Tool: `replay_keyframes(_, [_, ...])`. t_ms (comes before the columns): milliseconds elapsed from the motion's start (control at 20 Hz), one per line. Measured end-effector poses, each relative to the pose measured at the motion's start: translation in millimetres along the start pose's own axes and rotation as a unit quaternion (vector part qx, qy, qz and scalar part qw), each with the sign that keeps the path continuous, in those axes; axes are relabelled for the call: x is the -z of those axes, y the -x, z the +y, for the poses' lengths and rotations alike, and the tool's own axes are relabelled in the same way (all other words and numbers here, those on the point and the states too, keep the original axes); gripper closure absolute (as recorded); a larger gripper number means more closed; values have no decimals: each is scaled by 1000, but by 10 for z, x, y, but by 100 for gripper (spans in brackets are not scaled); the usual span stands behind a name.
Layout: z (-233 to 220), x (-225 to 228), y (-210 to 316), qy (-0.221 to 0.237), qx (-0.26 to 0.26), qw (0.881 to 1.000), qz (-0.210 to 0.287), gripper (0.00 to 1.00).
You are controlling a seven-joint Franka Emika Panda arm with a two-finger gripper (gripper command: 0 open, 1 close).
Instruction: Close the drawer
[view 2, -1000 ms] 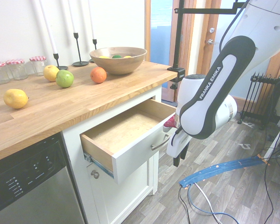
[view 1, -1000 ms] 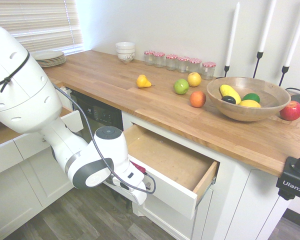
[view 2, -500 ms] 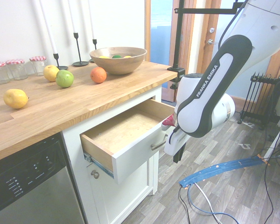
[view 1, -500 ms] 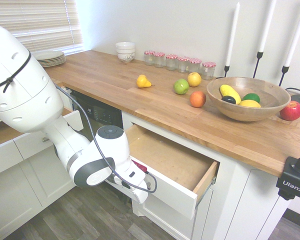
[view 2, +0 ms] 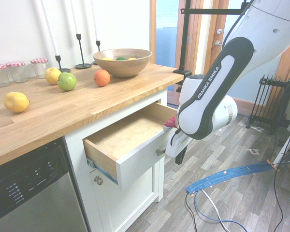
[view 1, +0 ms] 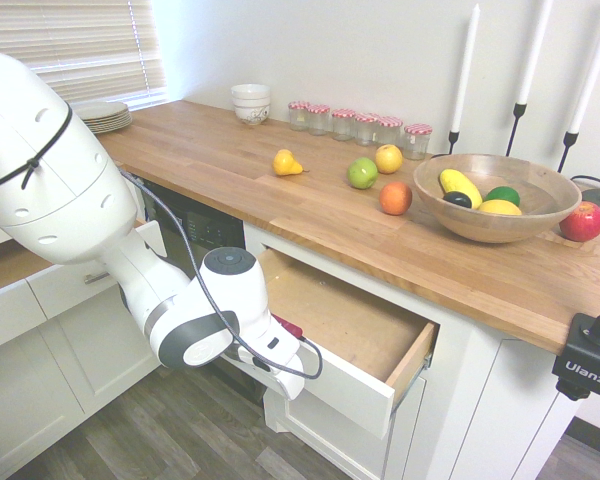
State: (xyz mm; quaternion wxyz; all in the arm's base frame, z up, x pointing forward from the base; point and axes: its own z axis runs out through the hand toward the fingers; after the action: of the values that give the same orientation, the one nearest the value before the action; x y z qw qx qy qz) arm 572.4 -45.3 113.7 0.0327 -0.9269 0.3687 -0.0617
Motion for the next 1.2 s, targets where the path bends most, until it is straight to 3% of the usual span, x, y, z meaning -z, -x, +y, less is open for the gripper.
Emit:
replay_keyframes(550, [-299,3,-301,-28,-12,999,19,100])
replay_keyframes(1200, [-784,196,-1026,-35,-11,999,18,100])
